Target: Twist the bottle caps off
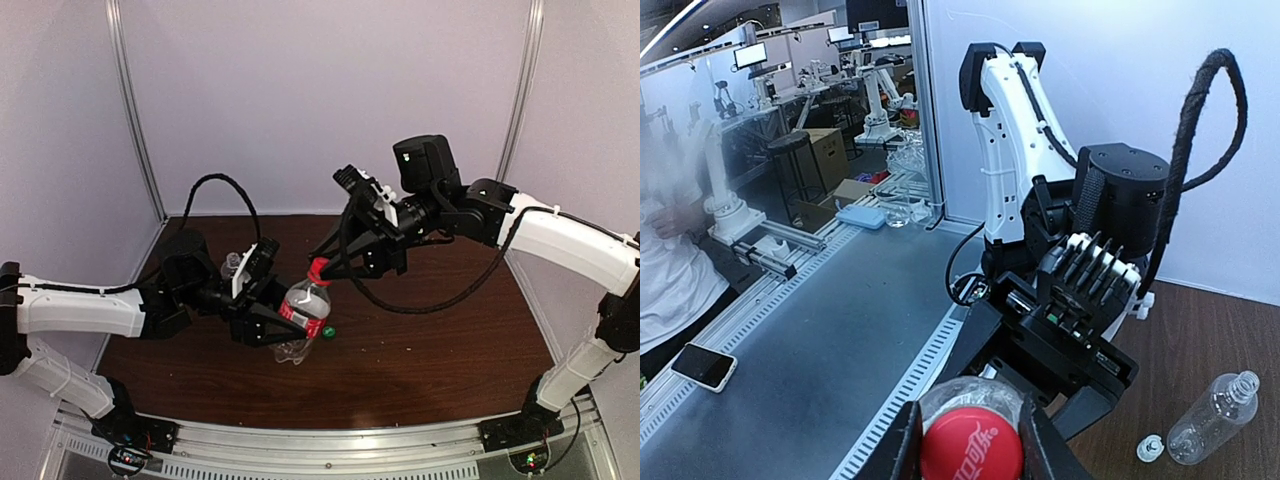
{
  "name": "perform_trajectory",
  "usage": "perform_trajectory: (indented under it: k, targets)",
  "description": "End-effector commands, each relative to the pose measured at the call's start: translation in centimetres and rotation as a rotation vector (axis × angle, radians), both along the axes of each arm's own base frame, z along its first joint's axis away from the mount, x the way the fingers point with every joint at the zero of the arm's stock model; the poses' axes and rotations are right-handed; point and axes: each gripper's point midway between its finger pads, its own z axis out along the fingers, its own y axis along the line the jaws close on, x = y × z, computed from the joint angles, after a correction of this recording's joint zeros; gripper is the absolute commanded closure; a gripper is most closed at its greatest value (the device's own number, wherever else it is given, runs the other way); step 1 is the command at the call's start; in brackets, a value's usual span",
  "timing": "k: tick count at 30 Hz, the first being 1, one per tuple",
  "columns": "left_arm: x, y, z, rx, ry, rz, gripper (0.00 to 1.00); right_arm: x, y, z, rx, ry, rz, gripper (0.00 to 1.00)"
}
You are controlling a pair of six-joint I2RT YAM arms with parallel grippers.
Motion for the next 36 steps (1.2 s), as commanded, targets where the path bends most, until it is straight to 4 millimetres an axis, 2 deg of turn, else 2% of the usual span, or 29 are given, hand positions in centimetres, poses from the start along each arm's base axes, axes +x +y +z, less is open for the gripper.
perform_trajectory:
  k: [1,7,13,17,22,27,36]
  targets:
    - [-0.5,0.4,3.5,-0.122,-0.109,-0.031,0.72,0.7,-0.4,0.6,0.000,0.037,-0.048,0.65]
    - [0.6,0.0,3.2,-0.099,-0.112,0.034,0.74,1.6,-0.5,1.6,0.012,0.056,-0.143,0.46]
    - [2.7,-0.2,2.8,-0.060,-0.125,0.178,0.74,2.8,-1.0,2.8,0.020,0.085,-0.278,0.33]
    - [4.7,-0.2,2.6,-0.025,-0.138,0.294,0.74,4.5,-1.4,4.0,0.027,0.147,-0.420,0.27]
    - [7.2,0.1,2.3,0.015,-0.140,0.449,0.74,8.2,-1.8,5.2,0.040,0.284,-0.675,0.24]
    - [9.3,0.4,1.8,0.047,-0.133,0.569,0.74,10.8,-1.6,3.8,0.016,0.362,-0.851,0.20]
    - [10.5,0.9,1.4,0.072,-0.133,0.646,0.74,11.1,0.9,0.8,-0.052,0.430,-0.838,0.20]
